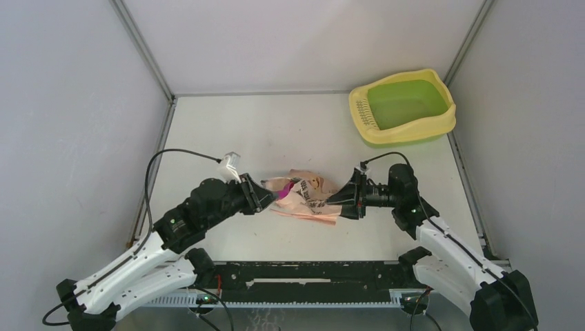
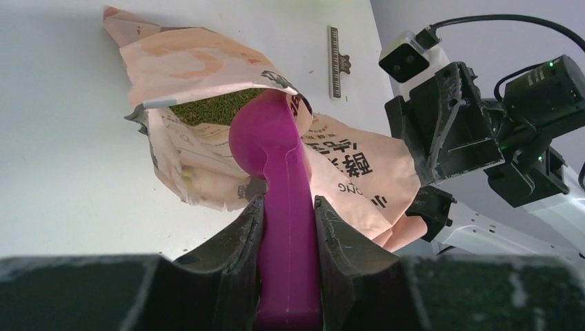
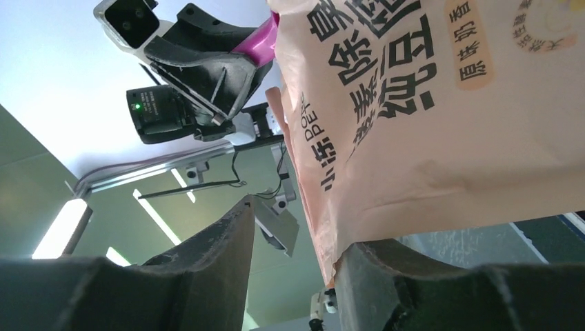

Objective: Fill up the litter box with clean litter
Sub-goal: 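Scoop the cat litter from the cat litter bag.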

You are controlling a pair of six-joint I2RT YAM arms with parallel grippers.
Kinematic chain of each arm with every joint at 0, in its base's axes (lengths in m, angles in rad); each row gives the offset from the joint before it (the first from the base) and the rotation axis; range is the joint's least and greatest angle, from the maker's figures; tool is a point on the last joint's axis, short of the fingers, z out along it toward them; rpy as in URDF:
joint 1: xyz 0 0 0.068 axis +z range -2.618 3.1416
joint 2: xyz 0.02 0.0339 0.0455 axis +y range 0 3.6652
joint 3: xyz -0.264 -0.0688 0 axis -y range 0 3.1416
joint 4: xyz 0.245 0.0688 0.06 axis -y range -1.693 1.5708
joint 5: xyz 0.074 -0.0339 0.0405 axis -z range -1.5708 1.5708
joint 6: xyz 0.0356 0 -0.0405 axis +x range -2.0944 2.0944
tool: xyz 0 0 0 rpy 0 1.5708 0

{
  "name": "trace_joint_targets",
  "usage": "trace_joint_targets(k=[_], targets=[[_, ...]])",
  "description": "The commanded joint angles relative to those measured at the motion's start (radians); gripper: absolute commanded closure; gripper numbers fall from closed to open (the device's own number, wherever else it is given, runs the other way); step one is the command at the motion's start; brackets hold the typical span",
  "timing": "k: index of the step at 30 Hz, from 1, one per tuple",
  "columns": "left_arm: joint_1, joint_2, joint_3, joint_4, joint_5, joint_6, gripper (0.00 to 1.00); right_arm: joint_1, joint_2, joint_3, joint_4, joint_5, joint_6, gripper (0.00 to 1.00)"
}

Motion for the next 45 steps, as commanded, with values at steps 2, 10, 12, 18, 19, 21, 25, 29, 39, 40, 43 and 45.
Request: trace_joint_targets(k=[2,10,12,18,19,21,25,29,39,40,43,45], targets=[[-0.005,0.022,0.083,0.134,0.108,-0.002,1.00,-0.044,0.004,0.073,-0.107,0.006,-0.136,0.49],[-0.005,0.096,0.175,0.136,0.132,0.016,1.00,-0.145,0.038,0.081,-0.059,-0.043,-0.150,0.49],[-0.002,0.110,0.187,0.130,0.133,0.020,1.00,-0.186,0.033,0.107,-0.121,-0.052,-0.217,0.48],[0.060,0.200,0.221,0.140,0.239,0.016,0.99,-0.236,0.076,0.274,-0.394,-0.048,-0.487,0.46],[0.068,0.217,0.231,0.137,0.248,0.020,0.99,-0.237,0.086,0.293,-0.410,-0.050,-0.504,0.45],[0.088,0.246,0.244,0.130,0.262,0.024,0.99,-0.236,0.101,0.329,-0.461,-0.061,-0.552,0.42],[0.138,0.285,0.251,0.135,0.299,0.023,1.00,-0.238,0.098,0.412,-0.658,-0.040,-0.737,0.37],[0.177,0.327,0.275,0.128,0.334,0.039,1.00,-0.238,0.083,0.483,-0.835,0.036,-0.895,0.36],[0.230,0.425,0.370,0.084,0.377,0.084,1.00,-0.236,0.072,0.621,-1.020,0.190,-1.095,0.34],[0.234,0.436,0.379,0.080,0.381,0.089,1.00,-0.235,0.069,0.632,-1.032,0.207,-1.111,0.34],[0.239,0.471,0.403,0.072,0.390,0.100,1.00,-0.215,0.061,0.665,-1.066,0.283,-1.152,0.34],[0.244,0.490,0.415,0.072,0.396,0.106,1.00,-0.189,0.058,0.690,-1.093,0.368,-1.171,0.34]])
